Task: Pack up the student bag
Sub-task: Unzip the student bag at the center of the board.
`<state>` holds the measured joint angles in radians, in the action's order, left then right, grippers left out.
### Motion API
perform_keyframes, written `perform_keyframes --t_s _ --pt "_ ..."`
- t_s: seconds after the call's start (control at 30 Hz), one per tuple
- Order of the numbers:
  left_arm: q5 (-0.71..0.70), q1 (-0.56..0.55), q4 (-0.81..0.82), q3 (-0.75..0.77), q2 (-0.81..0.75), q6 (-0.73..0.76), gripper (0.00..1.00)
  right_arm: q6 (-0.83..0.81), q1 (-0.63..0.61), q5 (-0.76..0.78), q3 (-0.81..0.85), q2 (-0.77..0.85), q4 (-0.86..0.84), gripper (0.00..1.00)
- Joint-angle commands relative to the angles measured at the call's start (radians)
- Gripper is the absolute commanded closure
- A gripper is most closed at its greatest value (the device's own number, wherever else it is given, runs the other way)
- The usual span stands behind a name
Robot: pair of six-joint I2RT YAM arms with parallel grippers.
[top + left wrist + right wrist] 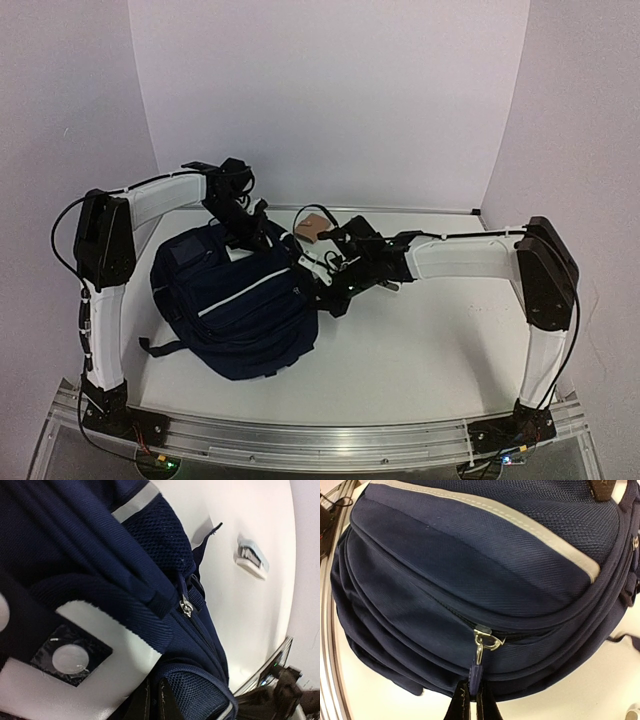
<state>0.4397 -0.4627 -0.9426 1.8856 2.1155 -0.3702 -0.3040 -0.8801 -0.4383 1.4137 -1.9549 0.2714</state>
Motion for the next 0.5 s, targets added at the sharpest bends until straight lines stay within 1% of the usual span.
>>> perform_keyframes --t_s 0.0,0.07,0.13,0.3,0.47 --pt "-0.193 0.068 0.212 0.025 0.010 -0.251 1.00 0.108 -0.090 0.044 0.056 0.013 0.029 1.00" --pt "-0.205 0.068 0.234 0.030 0.011 -0.308 1.00 0.157 -0.115 0.102 0.095 -0.010 0.028 1.00" --pt "-0.215 0.070 0.247 0.041 0.018 -0.344 1.00 0.194 -0.138 0.126 0.124 -0.030 0.028 1.00" --pt "-0.243 0.071 0.242 0.080 0.056 -0.394 1.00 0.215 -0.219 0.138 0.132 -0.035 0.029 1.00" --pt "-0.241 0.072 0.248 0.112 0.095 -0.421 1.00 0.251 -0.268 0.132 0.129 -0.046 0.029 1.00"
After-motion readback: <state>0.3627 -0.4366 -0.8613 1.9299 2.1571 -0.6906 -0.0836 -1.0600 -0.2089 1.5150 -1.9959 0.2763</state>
